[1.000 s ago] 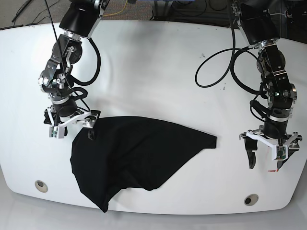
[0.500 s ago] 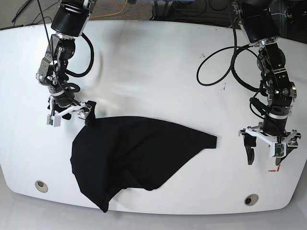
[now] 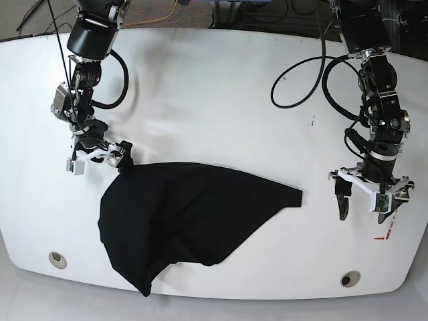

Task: Layout the t-shirt on the table in an organized manner, then fold the t-shirt properly
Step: 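Drag the held t-shirt corner with the right gripper away from the table edge, then move the left gripper to the t-shirt's opposite corner and grasp it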

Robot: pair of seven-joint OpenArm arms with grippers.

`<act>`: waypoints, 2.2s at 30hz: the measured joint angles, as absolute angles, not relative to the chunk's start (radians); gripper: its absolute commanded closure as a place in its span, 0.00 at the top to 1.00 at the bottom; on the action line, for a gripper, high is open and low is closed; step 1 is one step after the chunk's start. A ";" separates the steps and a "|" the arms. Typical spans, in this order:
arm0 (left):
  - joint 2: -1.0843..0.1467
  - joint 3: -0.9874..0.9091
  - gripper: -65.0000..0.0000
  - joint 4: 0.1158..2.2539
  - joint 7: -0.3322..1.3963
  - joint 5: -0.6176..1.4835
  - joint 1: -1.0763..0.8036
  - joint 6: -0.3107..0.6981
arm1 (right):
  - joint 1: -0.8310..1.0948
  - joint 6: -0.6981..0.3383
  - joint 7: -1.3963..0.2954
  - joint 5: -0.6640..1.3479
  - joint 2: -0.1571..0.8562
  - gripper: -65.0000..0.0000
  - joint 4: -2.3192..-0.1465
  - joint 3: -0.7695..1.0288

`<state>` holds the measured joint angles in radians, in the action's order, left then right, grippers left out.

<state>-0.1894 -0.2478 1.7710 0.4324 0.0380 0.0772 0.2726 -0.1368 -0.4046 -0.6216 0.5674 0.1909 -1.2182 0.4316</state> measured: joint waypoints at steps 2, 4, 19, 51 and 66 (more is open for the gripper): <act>-0.190 -0.248 0.74 1.771 0.431 0.038 0.078 0.271 | -0.147 -0.406 -0.624 0.571 0.187 1.00 -1.208 0.430; -0.189 -0.249 0.74 1.771 0.430 0.038 0.078 0.270 | -0.155 -0.409 -0.625 0.574 0.181 1.00 -1.206 0.426; -0.189 -0.249 0.74 1.771 0.430 0.038 0.078 0.271 | -0.192 -0.409 -0.629 0.575 0.155 0.84 -1.201 0.332; -0.215 -0.250 0.74 1.771 0.432 0.038 0.060 0.270 | -0.181 -0.401 -0.625 0.554 0.144 0.00 -1.201 0.334; -0.215 -0.254 0.85 1.761 0.432 0.040 0.050 0.272 | -0.080 -0.401 -0.698 0.562 0.143 0.00 -1.372 0.332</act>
